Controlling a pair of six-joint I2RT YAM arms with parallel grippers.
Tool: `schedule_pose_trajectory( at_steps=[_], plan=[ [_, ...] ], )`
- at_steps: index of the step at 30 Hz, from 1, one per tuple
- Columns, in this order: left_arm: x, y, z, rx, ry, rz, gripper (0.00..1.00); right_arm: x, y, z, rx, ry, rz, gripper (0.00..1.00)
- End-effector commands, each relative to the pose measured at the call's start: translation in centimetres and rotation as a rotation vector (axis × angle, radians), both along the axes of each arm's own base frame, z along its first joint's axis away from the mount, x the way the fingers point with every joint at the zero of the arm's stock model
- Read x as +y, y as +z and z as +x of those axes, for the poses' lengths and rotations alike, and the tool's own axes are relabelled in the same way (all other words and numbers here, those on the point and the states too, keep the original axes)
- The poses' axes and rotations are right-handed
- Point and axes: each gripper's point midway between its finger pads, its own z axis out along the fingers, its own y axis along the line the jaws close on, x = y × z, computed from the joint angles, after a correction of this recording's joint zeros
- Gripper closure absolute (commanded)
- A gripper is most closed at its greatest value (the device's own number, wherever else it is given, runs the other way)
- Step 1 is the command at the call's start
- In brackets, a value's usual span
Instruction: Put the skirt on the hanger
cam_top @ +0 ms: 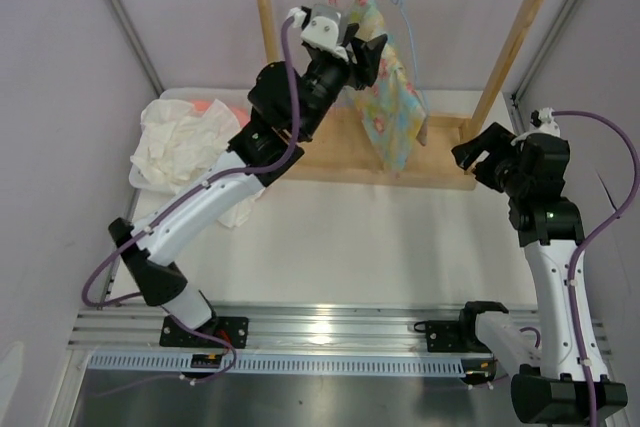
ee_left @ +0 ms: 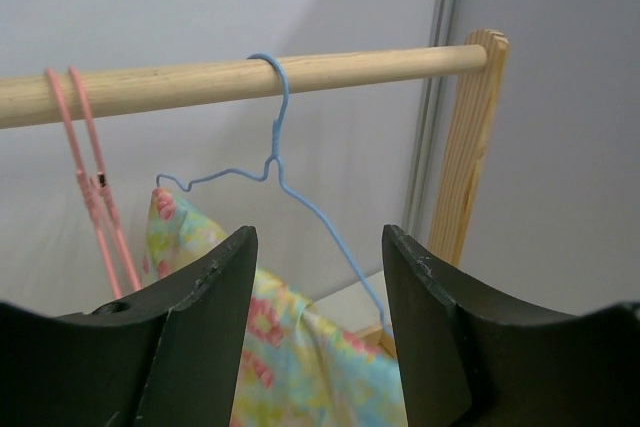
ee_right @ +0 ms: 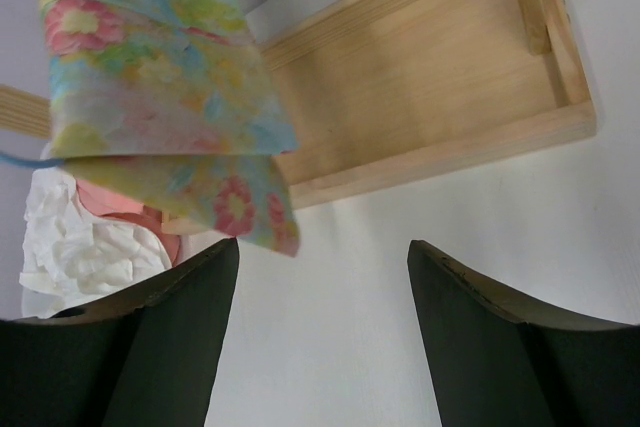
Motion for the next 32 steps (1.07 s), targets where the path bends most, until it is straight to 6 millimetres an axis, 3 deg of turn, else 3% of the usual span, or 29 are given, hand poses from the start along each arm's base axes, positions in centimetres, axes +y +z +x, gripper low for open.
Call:
schedule_pose_trajectory(
  at_steps=[1, 2, 3, 4, 5, 6, 7, 8, 10, 11, 12, 14, 15, 16, 18, 19, 22, 27, 32],
  plan=[
    [3.0, 2.4, -3.6, -0.046, -0.027, -0.049, 0.41, 0.7, 5.5, 1.9, -0.204, 0.066, -0.038, 0.25],
    [3.5, 1.7, -4.0, -0.032, -0.022, -0.048, 0.41, 0.8, 6.6, 2.2, -0.243, 0.072, -0.047, 0.24],
    [6.1, 3.3, -5.1, -0.039, 0.012, -0.100, 0.41, 0.7, 7.3, 2.8, -0.268, 0.073, -0.060, 0.23],
    [6.3, 1.2, -5.1, 0.004, 0.015, -0.086, 0.41, 0.6, 8.7, 3.4, -0.323, 0.082, -0.092, 0.23],
    [7.4, 1.3, -5.6, 0.010, 0.030, -0.095, 0.41, 0.7, 10.6, 3.6, -0.375, 0.091, -0.109, 0.23],
    [9.9, 2.2, -6.6, 0.012, 0.069, -0.141, 0.41, 0.9, 11.1, 4.7, -0.388, 0.105, -0.125, 0.23],
    [10.1, 0.0, -6.5, 0.062, 0.079, -0.133, 0.41, 0.8, 12.3, 5.4, -0.427, 0.111, -0.149, 0.22],
    [11.1, -0.4, -6.9, 0.078, 0.096, -0.131, 0.41, 1.3, 14.6, 5.6, -0.483, 0.140, -0.160, 0.22],
    [14.0, -1.8, -7.6, 0.125, 0.165, -0.160, 0.41, 1.6, 15.2, 7.9, -0.490, 0.161, -0.175, 0.22],
    [14.8, -2.6, -8.0, 0.149, 0.178, -0.150, 0.41, 3.2, 15.8, 8.2, -0.506, 0.211, -0.182, 0.22],
    [15.6, -3.1, -8.4, 0.160, 0.191, -0.146, 0.41, 3.6, 17.8, 8.2, -0.543, 0.211, -0.193, 0.23],
    [17.8, -6.1, -9.1, 0.247, 0.244, -0.139, 0.41, 4.7, 18.3, 9.0, -0.546, 0.224, -0.217, 0.22],
    [18.5, -6.6, -9.4, 0.263, 0.255, -0.141, 0.41, 5.1, 19.6, 8.8, -0.578, 0.221, -0.227, 0.21],
    [18.9, -9.0, -9.3, 0.303, 0.284, -0.121, 0.41, 5.5, 19.9, 8.9, -0.580, 0.218, -0.233, 0.19],
    [20.5, -9.9, -10.5, 0.324, 0.290, -0.128, 0.40, 6.9, 20.4, 8.3, -0.581, 0.242, -0.244, 0.16],
    [20.6, -11.5, -10.6, 0.344, 0.295, -0.111, 0.40, 7.0, 21.3, 7.9, -0.593, 0.230, -0.247, 0.13],
    [22.4, -11.3, -11.9, 0.344, 0.301, -0.119, 0.40, 6.2, 21.2, 7.2, -0.556, 0.122, -0.255, 0.01],
    [23.9, -11.1, -13.0, 0.344, 0.304, -0.109, 0.39, 4.9, 20.1, 5.4, -0.491, 0.053, -0.281, 0.01],
    [23.4, -10.6, -12.9, 0.331, 0.288, -0.100, 0.38, 5.6, 19.1, 4.8, -0.467, 0.084, -0.264, 0.01]
  ],
)
